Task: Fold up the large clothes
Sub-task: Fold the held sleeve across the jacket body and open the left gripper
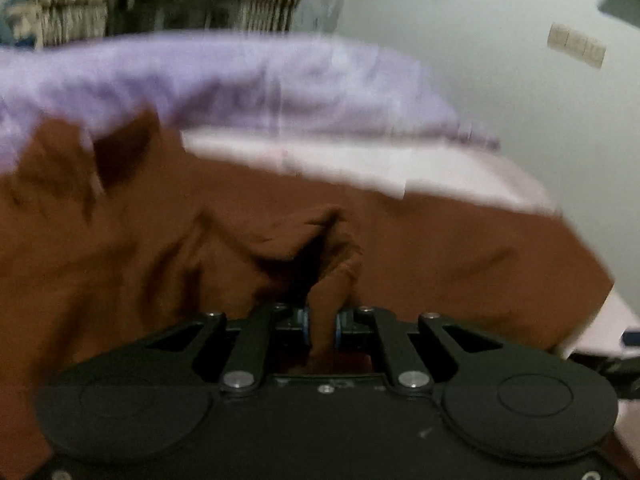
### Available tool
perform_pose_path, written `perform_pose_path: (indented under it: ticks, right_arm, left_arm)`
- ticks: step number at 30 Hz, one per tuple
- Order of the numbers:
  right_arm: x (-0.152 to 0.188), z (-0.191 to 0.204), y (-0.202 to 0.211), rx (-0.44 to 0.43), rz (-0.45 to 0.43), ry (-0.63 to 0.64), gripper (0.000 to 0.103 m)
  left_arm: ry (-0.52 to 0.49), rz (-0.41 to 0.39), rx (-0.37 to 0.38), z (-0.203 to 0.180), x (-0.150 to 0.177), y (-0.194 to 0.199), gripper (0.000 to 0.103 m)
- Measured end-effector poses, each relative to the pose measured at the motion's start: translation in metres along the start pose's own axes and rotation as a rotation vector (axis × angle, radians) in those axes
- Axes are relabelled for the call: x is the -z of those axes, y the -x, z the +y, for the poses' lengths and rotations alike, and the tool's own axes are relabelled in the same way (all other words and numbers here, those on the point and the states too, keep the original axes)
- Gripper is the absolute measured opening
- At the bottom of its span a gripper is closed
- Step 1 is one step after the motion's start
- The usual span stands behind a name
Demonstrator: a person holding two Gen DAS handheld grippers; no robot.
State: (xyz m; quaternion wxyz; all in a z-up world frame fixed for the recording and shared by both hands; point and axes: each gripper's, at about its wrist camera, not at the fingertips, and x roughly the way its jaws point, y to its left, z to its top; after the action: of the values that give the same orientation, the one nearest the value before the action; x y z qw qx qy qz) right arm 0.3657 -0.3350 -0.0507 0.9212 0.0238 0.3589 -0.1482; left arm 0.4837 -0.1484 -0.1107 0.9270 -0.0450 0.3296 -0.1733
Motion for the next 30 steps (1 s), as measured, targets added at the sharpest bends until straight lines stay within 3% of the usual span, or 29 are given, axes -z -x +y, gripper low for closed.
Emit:
perform_pose_path:
  ticks: [2, 4, 5, 10, 14, 16, 18, 20, 23, 25, 30]
  right_arm:
    - [0.0, 0.0, -0.002, 0.004, 0.005, 0.002, 0.103]
    - [-0.001, -0.002, -0.005, 0.008, 0.015, -0.003, 0.103]
    - [-0.001, -0.003, -0.006, 0.01, 0.02, -0.008, 0.103]
    - [0.001, -0.002, -0.006, 0.01, 0.023, -0.01, 0.103]
    - [0.003, -0.004, -0.007, 0.02, 0.023, 0.001, 0.103]
    - [0.003, -0.006, -0.008, 0.019, 0.028, -0.009, 0.103]
    - [0.002, -0.007, -0.009, 0.023, 0.032, -0.015, 0.103]
    - [0.002, -0.007, -0.01, 0.025, 0.033, -0.017, 0.103]
    - [0.001, -0.005, -0.01, 0.02, 0.036, -0.015, 0.103]
    - [0.002, -0.006, -0.009, 0.014, 0.034, -0.013, 0.103]
    - [0.006, -0.008, -0.005, 0.031, 0.027, 0.002, 0.103]
  left_arm:
    - [-0.052, -0.004, -0.014, -0.008, 0.003, -0.002, 0.02]
    - [-0.068, 0.005, 0.059, -0.01, 0.003, 0.002, 0.068]
    - [-0.067, 0.007, 0.086, -0.011, 0.003, 0.004, 0.071]
    - [-0.153, -0.051, 0.014, -0.03, -0.004, 0.029, 0.075]
    - [-0.095, -0.071, 0.011, -0.021, -0.009, 0.035, 0.076]
    - [-0.09, -0.049, -0.006, -0.016, -0.009, 0.026, 0.082]
    - [-0.112, 0.026, -0.02, -0.012, -0.001, 0.0, 0.082]
    - [-0.182, 0.002, -0.075, -0.021, 0.005, 0.001, 0.082]
    - [-0.191, -0.059, -0.042, -0.025, -0.01, 0.038, 0.083]
    - [-0.171, -0.11, -0.059, -0.014, -0.022, 0.071, 0.083]
    - [-0.159, -0.178, -0.277, 0.056, -0.041, 0.149, 0.088]
